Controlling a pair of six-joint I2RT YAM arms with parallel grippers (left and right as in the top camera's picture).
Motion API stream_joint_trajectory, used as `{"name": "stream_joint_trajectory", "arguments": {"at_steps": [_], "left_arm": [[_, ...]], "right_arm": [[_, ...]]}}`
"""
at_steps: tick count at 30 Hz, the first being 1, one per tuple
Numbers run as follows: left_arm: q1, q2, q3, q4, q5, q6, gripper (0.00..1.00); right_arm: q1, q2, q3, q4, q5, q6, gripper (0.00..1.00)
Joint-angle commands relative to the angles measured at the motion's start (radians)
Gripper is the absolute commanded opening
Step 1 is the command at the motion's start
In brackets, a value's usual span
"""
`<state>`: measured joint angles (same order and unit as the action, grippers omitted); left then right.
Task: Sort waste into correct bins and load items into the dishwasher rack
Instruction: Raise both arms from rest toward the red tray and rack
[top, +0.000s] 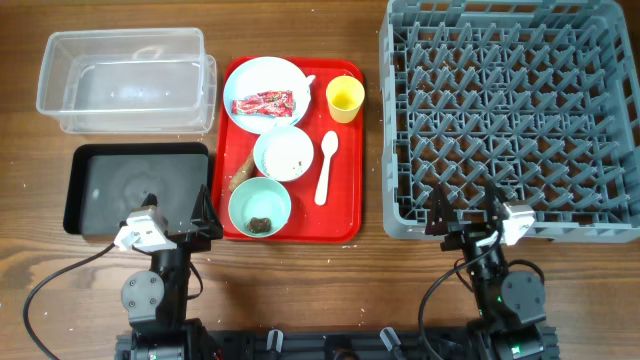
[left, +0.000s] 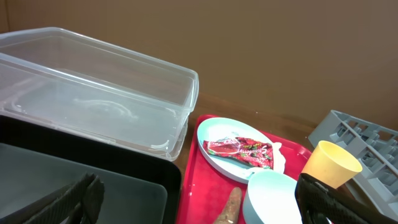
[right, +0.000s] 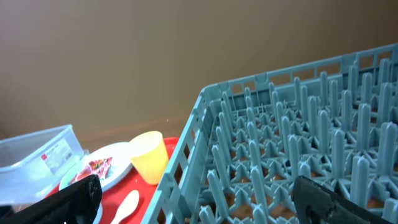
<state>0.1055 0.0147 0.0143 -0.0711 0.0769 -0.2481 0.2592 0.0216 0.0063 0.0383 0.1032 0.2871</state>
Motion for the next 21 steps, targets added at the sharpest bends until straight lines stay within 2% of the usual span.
{"name": "stream_joint_trajectory", "arguments": {"at_steps": [1, 10, 14, 15, 17, 21], "left_arm": [[-0.003, 0.002, -0.008, 0.000, -0.003, 0.002, 1.00], [-0.003, 0.002, -0.008, 0.001, -0.002, 0.002, 1.00], [-0.003, 0.002, -0.007, 0.056, 0.032, 0.002, 1.00], [-0.003, 0.002, -0.002, 0.087, 0.043, 0.002, 1.00], [-0.003, 0.002, 0.046, 0.102, 0.045, 0.002, 1.00], [-0.003, 0.076, 0.196, 0.102, 0.047, 0.002, 1.00]], "right_arm": [[0.005, -0.004, -0.001, 0.021, 0.031, 0.004, 1.00], [0.005, -0.004, -0.001, 0.037, 0.029, 0.006, 1.00], [0.005, -0.004, -0.001, 0.127, 0.029, -0.006, 1.00], [0.005, -0.004, 0.000, 0.164, 0.001, -0.053, 1.00], [0.005, -0.004, 0.020, 0.178, -0.024, -0.106, 1.00], [0.005, 0.010, 0.113, 0.171, -0.023, -0.105, 1.00]]}}
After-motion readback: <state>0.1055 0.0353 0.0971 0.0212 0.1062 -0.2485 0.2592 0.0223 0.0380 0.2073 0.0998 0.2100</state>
